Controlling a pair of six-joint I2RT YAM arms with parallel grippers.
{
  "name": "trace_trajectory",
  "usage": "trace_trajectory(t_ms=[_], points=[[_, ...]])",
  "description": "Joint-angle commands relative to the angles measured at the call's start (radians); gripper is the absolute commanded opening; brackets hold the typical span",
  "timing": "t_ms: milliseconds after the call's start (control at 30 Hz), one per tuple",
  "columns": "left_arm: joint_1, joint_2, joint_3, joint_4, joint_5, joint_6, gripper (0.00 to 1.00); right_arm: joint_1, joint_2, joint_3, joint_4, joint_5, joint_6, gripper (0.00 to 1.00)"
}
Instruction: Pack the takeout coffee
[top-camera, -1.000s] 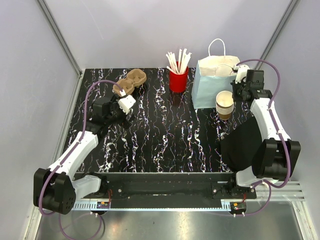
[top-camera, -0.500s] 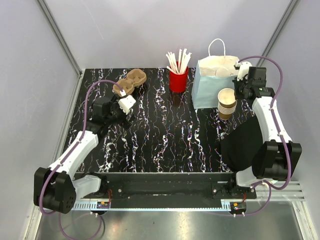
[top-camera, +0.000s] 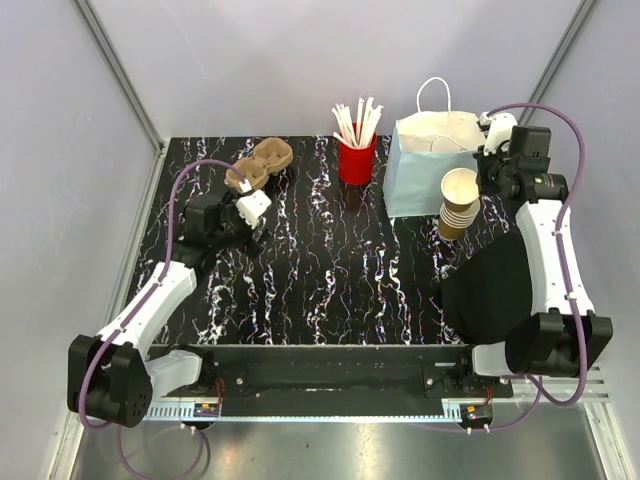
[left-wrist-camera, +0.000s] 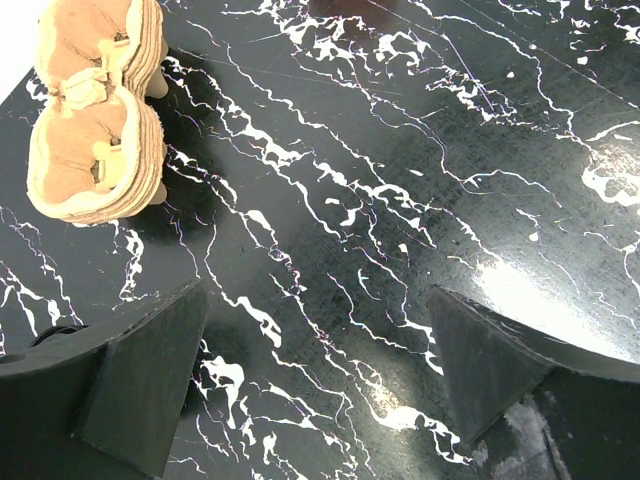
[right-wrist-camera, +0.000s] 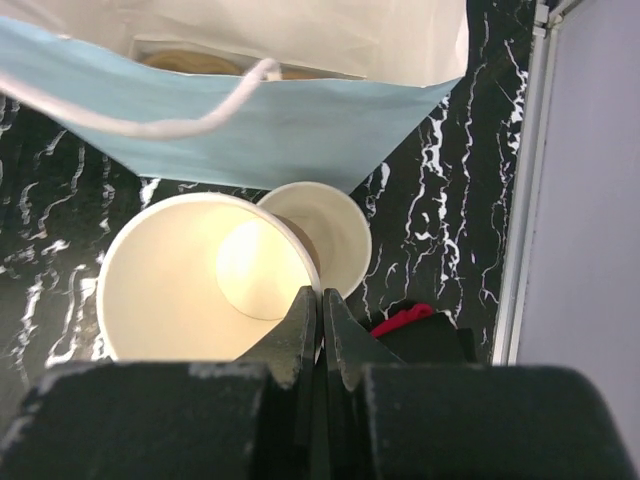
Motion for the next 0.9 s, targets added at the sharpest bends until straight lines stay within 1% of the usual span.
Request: trace_trajectory(t_ms=[0,67,167,233,300,333,400,433,667,867], points=[[0.008,-0.009,0.008,0.047,0.031,-0.015,0.99,-0.002,-0.08,0.099,-0.091,-0.101,-0.011,0.0],[0.007,-0.007,0.01,0.047,0.031,-0.018,0.99,0.0,-0.1,0.125,-0.128,-0.167,0.0,0.0],[0.011,-0.006,0.01,0.052,0.029,-0.024,0.99,0.039,-0.115,0.136,-0.15,-0.199,0.017,0.0],[0.013,-0.006,0.01,0.055,0.025,-0.027,0.99,0.119,-0.12,0.129,-0.153,-0.186,0.02,0.0],[0.017,-0.006,0.008,0.061,0.022,-0.035,0.99,0.17,-0.117,0.118,-0.147,-0.166,0.02,0.0],[0.02,-0.007,0.008,0.064,0.019,-0.036,0.99,0.225,-0.108,0.11,-0.144,-0.163,0.02,0.0],[0.027,-0.009,0.005,0.079,-0.003,-0.05,0.99,0.277,-0.092,0.104,-0.128,-0.149,0.031,0.0],[0.03,-0.007,0.004,0.089,-0.012,-0.058,0.99,0.317,-0.071,0.104,-0.124,-0.146,0.035,0.0],[0.08,-0.018,-0.004,0.142,-0.049,-0.133,0.99,0.483,0.066,0.142,-0.067,-0.129,0.044,0.0],[0.126,-0.018,-0.004,0.153,-0.057,-0.17,0.99,0.557,0.199,0.158,0.043,-0.155,0.083,0.0]])
